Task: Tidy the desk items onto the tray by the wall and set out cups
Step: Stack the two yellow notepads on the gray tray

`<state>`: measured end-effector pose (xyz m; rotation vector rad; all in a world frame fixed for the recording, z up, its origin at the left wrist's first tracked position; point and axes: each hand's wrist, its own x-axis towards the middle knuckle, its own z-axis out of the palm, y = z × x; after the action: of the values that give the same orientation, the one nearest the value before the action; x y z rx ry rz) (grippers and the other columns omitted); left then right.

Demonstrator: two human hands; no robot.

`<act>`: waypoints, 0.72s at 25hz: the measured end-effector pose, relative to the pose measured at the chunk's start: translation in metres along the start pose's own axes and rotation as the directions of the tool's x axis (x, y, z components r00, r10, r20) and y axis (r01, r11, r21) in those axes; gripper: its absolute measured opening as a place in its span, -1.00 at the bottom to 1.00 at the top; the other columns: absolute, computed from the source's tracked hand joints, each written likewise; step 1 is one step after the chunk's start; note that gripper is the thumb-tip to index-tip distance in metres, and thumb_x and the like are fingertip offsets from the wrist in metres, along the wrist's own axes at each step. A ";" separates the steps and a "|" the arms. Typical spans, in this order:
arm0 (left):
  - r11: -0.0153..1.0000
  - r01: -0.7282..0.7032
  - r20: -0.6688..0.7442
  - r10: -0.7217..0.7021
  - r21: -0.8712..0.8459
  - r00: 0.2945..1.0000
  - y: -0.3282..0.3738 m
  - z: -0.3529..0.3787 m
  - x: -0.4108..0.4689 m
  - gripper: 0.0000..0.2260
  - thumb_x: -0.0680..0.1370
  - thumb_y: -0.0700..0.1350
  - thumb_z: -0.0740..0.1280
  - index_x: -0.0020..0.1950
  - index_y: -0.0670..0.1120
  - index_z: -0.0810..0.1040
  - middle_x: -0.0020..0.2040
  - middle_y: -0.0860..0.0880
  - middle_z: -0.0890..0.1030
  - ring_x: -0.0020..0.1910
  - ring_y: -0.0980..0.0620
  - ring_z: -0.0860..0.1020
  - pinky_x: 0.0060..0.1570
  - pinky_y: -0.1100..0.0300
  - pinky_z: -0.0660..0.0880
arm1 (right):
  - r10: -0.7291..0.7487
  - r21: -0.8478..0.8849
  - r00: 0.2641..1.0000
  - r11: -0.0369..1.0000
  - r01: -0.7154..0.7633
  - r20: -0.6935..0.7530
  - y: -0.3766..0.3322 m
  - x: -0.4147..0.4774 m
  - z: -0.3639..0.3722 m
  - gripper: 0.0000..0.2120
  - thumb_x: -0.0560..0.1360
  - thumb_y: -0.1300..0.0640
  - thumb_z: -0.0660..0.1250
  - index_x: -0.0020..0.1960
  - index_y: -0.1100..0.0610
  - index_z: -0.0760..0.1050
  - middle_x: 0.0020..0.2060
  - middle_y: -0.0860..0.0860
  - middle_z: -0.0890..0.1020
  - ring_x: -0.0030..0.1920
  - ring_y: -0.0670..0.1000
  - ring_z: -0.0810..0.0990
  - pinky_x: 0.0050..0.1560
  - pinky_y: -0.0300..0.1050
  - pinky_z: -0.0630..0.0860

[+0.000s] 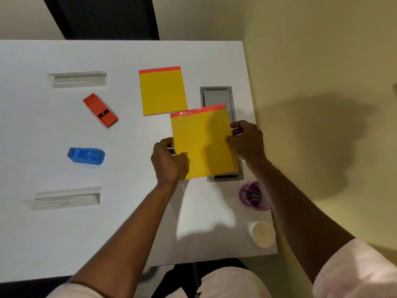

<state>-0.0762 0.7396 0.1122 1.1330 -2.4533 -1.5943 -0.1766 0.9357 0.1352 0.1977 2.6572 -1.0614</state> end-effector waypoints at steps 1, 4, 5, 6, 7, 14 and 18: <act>1.000 -0.011 0.030 0.011 0.015 1.000 0.005 0.012 0.002 -0.49 0.50 -0.27 0.58 0.43 -0.17 0.56 0.30 -0.16 0.64 0.16 -0.13 0.65 0.15 0.06 0.59 | 0.022 -0.010 1.000 1.000 -0.022 0.000 0.008 0.006 -0.008 -0.54 0.50 0.15 0.56 0.37 0.18 0.57 0.12 0.13 0.73 0.11 0.13 0.72 0.18 0.15 0.67; 0.996 -0.061 0.098 0.054 0.070 0.994 0.015 0.044 0.006 -0.48 0.48 -0.32 0.56 0.43 -0.19 0.56 0.28 -0.19 0.63 0.16 -0.15 0.66 0.13 0.09 0.57 | 0.104 -0.079 0.995 0.992 -0.103 0.006 0.028 0.022 -0.023 -0.42 0.49 0.04 0.58 0.43 0.19 0.53 0.18 0.14 0.70 0.18 0.14 0.69 0.24 0.11 0.64; 0.994 -0.068 0.121 0.057 0.089 0.991 0.017 0.055 0.007 -0.47 0.47 -0.33 0.55 0.43 -0.20 0.56 0.28 -0.20 0.63 0.17 -0.16 0.65 0.15 0.06 0.59 | 0.132 -0.095 0.991 0.987 -0.131 0.005 0.035 0.027 -0.026 -0.39 0.48 0.01 0.58 0.45 0.19 0.52 0.21 0.14 0.69 0.20 0.15 0.68 0.25 0.10 0.63; 0.992 -0.069 0.144 0.054 0.106 0.988 0.018 0.063 0.009 -0.47 0.46 -0.35 0.54 0.43 -0.20 0.56 0.27 -0.21 0.63 0.17 -0.18 0.65 0.18 0.00 0.61 | 0.157 -0.108 0.988 0.982 -0.155 0.006 0.042 0.032 -0.028 -0.37 0.48 -0.01 0.58 0.45 0.19 0.51 0.23 0.15 0.68 0.23 0.15 0.67 0.26 0.08 0.62; 0.990 -0.068 0.167 0.047 0.125 0.985 0.018 0.071 0.010 -0.47 0.46 -0.36 0.54 0.42 -0.21 0.56 0.27 -0.21 0.63 0.18 -0.19 0.65 0.21 -0.05 0.62 | 0.177 -0.126 0.984 0.977 -0.175 0.010 0.048 0.036 -0.028 -0.35 0.47 -0.03 0.58 0.46 0.20 0.50 0.26 0.16 0.67 0.25 0.17 0.65 0.26 0.06 0.60; 0.973 -0.067 0.254 0.009 0.220 0.967 0.006 0.103 0.016 -0.49 0.45 -0.35 0.53 0.38 -0.17 0.58 0.30 -0.20 0.60 0.19 -0.23 0.65 0.15 -0.03 0.61 | 0.244 -0.335 0.967 0.920 -0.204 0.079 0.083 0.042 -0.010 -0.32 0.48 -0.14 0.55 0.40 0.26 0.47 0.27 0.18 0.63 0.24 0.21 0.62 0.00 -0.05 0.48; 0.969 -0.053 0.277 -0.016 0.242 0.961 0.000 0.115 0.013 -0.52 0.46 -0.35 0.50 0.36 -0.16 0.58 0.32 -0.19 0.58 0.21 -0.26 0.63 0.14 -0.10 0.63 | 0.257 -0.369 0.962 0.906 -0.209 0.086 0.096 0.044 -0.004 -0.37 0.44 -0.17 0.56 0.29 0.24 0.50 0.17 0.16 0.64 0.03 0.14 0.59 -0.12 -0.07 0.41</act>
<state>-0.1285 0.8233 0.0523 0.9614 -2.9025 -1.5706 -0.1981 1.0090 0.0617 0.3469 2.5675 -0.4876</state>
